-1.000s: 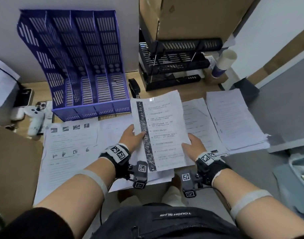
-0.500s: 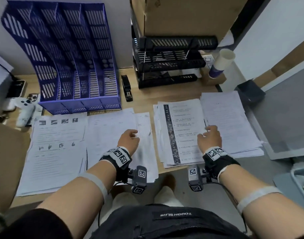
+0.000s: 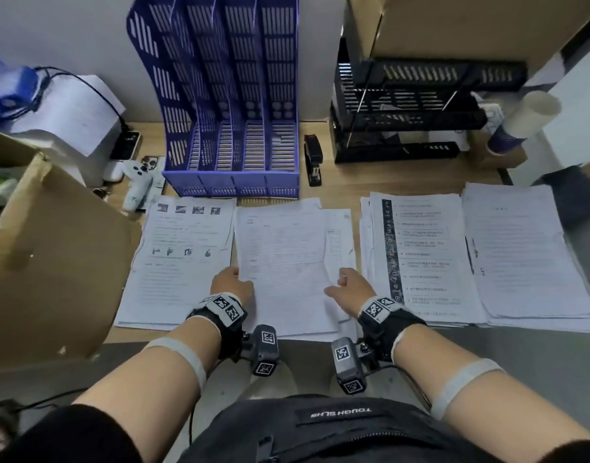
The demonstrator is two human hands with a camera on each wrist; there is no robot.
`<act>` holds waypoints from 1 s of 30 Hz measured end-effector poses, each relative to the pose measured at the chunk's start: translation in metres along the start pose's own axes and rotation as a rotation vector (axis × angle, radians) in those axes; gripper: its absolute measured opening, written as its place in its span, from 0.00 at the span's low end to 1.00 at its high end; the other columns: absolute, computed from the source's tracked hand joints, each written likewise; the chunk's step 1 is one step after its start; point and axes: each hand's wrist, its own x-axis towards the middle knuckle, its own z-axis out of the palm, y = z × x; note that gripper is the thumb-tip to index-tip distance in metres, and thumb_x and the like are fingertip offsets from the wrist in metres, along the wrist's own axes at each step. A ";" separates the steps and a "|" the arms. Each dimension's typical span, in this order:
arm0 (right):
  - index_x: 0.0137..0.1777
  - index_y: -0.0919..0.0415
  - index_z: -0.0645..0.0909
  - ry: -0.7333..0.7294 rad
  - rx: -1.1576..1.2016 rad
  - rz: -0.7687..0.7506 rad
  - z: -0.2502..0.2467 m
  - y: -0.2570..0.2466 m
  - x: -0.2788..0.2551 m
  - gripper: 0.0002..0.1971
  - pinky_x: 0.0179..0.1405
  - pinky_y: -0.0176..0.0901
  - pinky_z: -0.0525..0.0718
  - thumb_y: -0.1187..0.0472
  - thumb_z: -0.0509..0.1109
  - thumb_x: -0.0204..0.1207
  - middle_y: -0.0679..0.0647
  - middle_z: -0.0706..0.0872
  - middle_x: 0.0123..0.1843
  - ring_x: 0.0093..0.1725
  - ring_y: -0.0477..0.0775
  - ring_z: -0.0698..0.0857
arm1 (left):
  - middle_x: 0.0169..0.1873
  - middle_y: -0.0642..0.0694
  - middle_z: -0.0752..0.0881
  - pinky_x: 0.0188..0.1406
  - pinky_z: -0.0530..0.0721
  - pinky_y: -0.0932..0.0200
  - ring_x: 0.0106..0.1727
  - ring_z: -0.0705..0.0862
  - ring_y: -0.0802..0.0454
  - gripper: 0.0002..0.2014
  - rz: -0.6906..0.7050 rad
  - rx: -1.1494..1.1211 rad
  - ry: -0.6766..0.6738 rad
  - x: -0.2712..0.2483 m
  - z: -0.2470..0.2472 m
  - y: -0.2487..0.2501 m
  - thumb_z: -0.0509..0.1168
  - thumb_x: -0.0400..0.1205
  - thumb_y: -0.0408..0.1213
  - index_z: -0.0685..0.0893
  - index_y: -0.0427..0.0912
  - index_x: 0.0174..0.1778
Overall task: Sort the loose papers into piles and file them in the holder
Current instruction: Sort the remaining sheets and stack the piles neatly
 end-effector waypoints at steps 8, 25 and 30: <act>0.81 0.61 0.62 0.031 -0.048 0.109 0.014 -0.009 0.003 0.38 0.67 0.48 0.74 0.49 0.72 0.74 0.58 0.70 0.79 0.74 0.60 0.75 | 0.32 0.44 0.83 0.35 0.83 0.57 0.33 0.81 0.45 0.08 0.190 -0.129 -0.160 0.000 -0.014 -0.008 0.63 0.80 0.28 0.76 0.43 0.52; 0.46 0.60 0.76 0.106 -0.034 0.130 0.020 -0.011 0.000 0.13 0.40 0.40 0.74 0.52 0.74 0.74 0.53 0.80 0.45 0.42 0.52 0.81 | 0.28 0.49 0.77 0.35 0.82 0.56 0.31 0.76 0.48 0.12 0.205 -0.172 -0.250 0.003 -0.017 -0.031 0.74 0.76 0.39 0.76 0.40 0.43; 0.63 0.63 0.78 0.125 -0.007 0.009 0.015 -0.010 -0.010 0.13 0.54 0.41 0.75 0.60 0.66 0.81 0.55 0.83 0.62 0.60 0.59 0.81 | 0.45 0.47 0.86 0.47 0.81 0.58 0.46 0.84 0.46 0.10 0.165 -0.189 -0.245 0.003 -0.019 -0.034 0.68 0.82 0.46 0.82 0.44 0.51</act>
